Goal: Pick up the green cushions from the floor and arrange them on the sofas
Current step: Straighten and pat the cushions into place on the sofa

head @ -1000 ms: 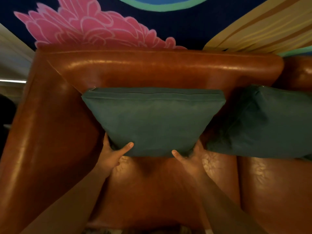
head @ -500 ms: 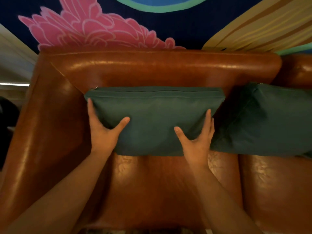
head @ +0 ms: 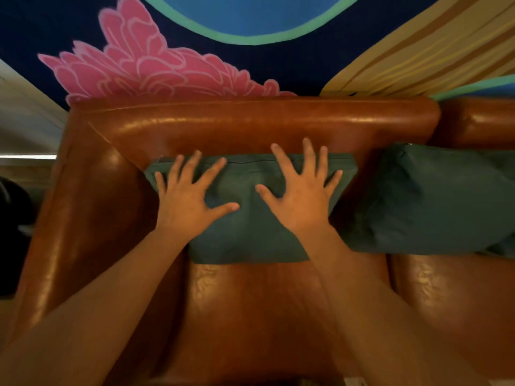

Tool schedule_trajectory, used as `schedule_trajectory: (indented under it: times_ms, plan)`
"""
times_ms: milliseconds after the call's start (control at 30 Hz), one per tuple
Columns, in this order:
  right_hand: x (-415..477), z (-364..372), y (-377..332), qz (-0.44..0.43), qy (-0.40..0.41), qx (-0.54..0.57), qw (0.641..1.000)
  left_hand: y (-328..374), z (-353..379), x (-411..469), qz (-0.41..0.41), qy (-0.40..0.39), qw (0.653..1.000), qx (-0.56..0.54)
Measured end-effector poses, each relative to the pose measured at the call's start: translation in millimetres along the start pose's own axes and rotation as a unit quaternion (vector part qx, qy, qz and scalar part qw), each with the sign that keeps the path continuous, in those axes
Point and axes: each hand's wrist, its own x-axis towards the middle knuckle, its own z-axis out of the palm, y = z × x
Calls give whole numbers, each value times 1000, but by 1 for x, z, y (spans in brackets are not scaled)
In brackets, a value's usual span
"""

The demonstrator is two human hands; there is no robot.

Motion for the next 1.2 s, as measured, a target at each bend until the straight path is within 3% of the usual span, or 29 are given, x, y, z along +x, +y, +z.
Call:
schedule_trajectory:
  times_ms: [67, 300, 433, 667, 967, 1200]
  plan:
    - [9, 10, 6, 15, -85, -31, 996, 4, 4, 13, -5, -98, 994, 39]
    - [23, -2, 7, 31, -197, -41, 979, 5, -7, 26, -7, -195, 979, 61]
    - [-3, -45, 5, 11, -161, -21, 987, 15, -48, 6, 10, -166, 986, 32]
    - [-79, -122, 18, 79, -81, 27, 993, 71, -114, -48, 15, -103, 994, -26]
    - [-156, -182, 48, 111, -53, 29, 992, 183, -128, -107, 86, -60, 994, -43]
    - [-218, -224, 122, 136, -37, 34, 989, 270, -122, -146, 123, -37, 991, -38]
